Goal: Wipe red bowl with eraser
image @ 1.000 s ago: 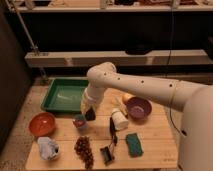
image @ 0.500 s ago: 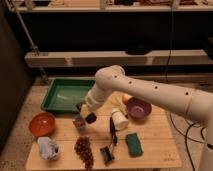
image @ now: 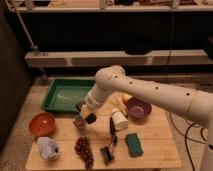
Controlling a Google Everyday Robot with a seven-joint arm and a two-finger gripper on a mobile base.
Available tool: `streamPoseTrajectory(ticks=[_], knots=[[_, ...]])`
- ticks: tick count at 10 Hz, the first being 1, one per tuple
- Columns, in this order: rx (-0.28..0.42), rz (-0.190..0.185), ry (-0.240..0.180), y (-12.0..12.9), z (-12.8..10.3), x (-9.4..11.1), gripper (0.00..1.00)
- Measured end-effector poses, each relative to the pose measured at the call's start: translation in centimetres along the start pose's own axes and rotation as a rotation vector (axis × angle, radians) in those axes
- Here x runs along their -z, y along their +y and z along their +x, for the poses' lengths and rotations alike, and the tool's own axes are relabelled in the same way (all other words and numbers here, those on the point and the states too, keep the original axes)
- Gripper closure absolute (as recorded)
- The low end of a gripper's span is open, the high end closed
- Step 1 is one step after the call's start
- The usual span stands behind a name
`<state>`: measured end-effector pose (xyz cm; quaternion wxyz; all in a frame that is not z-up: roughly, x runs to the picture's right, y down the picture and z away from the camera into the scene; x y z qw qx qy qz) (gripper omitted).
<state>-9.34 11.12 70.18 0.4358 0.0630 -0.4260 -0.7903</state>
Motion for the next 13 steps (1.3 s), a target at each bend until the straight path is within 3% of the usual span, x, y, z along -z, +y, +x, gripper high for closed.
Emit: streamPoseTrajectory(ticks=[11,13], knots=[[-0.001,0.001,-0.001,0.03,-0.04,-0.06,1.0],[0.015,0.007,0.001,-0.45,0.78,0.1,1.0]])
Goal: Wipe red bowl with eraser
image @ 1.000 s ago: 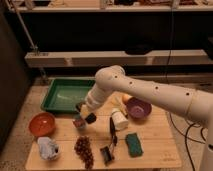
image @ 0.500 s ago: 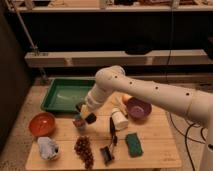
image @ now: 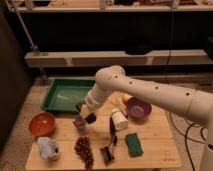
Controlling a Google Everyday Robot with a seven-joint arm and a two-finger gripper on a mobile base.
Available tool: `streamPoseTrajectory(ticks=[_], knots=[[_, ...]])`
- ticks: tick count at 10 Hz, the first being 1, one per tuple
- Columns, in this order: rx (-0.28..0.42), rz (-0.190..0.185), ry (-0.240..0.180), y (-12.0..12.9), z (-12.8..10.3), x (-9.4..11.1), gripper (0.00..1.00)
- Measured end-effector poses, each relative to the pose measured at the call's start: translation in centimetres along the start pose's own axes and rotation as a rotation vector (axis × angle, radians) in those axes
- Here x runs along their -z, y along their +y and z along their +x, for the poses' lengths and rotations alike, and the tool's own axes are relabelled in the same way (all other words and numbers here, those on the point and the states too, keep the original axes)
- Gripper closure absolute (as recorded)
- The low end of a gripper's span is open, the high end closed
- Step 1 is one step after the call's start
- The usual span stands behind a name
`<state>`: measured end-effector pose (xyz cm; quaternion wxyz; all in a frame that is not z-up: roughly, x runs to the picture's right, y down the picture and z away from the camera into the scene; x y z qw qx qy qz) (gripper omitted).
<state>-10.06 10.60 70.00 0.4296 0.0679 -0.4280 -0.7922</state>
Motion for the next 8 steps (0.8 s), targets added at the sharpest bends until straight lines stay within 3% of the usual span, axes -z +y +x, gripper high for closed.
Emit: streamPoseTrajectory(ticks=[4,8], knots=[[0.097,0.031,-0.01,-4.8,5.6,-1.5,1.0],[0.21,0.075,-0.024,-11.9,12.0,-5.3,1.0]])
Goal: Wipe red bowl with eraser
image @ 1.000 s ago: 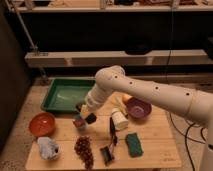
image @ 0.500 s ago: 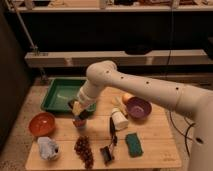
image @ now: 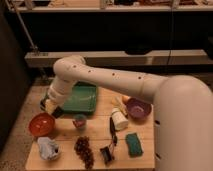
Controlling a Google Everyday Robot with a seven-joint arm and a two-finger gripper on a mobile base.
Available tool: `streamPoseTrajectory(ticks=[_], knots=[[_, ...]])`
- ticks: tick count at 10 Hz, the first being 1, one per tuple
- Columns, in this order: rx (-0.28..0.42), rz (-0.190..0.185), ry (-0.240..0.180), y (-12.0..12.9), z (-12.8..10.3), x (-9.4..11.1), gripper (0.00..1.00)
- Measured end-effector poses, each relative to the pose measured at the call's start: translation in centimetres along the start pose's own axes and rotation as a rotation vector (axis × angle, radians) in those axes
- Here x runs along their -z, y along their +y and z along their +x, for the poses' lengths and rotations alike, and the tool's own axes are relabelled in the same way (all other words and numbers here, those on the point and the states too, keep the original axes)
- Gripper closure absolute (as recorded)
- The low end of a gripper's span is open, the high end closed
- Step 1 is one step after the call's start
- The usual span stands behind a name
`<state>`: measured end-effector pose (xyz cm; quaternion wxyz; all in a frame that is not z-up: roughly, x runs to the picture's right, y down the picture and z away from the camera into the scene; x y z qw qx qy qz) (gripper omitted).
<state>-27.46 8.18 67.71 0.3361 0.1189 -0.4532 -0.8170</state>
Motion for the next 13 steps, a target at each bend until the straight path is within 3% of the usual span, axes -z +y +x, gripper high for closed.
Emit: streamPoseTrajectory(ticks=[4,5,7,9,13], knots=[[0.121,-0.026,-0.039,-4.5,5.7,-7.2,1.0],[0.147,-0.039,-0.059,-5.0,6.6,-10.0,1.0],[0.141,-0.062,-0.075,-4.7,7.3,-13.1,1.0],[0.13,-0.093,-0.062,-4.1,7.3,-13.8,1.0],[0.098,-0.146,-0.044,-0.8,4.2,-10.4,1.0]])
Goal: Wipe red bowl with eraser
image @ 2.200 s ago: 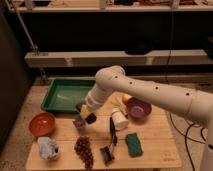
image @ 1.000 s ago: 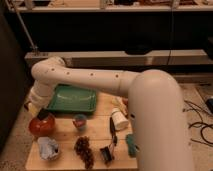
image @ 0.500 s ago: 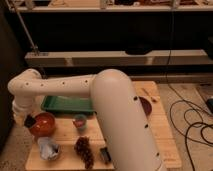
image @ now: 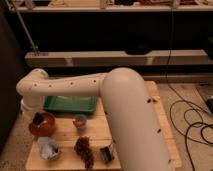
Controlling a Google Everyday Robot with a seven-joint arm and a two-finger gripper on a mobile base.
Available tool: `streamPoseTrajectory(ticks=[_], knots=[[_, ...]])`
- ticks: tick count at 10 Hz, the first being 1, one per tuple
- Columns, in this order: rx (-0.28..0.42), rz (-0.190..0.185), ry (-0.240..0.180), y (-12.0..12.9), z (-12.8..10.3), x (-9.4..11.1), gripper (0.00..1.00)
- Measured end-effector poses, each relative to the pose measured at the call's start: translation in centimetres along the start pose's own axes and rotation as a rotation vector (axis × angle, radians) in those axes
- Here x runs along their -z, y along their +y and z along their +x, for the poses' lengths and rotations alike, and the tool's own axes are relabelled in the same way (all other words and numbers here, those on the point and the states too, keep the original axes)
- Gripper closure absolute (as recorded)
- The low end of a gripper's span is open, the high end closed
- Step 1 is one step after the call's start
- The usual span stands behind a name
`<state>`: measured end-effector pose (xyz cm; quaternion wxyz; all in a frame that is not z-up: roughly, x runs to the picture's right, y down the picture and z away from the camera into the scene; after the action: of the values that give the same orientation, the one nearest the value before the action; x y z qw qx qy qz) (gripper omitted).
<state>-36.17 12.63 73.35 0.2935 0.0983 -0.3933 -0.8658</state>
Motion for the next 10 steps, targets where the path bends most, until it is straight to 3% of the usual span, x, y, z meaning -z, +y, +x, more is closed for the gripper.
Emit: streamPoseTrajectory(ticks=[1,6,7,10], knots=[[-0.006,-0.002,0.0,1.1,-1.3,0.5,1.0],[-0.005,0.004,-0.001,1.0,-1.6,0.6,1.0],[-0.015,0.02,0.002,0.8,-1.9,0.4,1.0],[-0.06,0.067,0.007,1.7,-4.8,-2.3,1.0]])
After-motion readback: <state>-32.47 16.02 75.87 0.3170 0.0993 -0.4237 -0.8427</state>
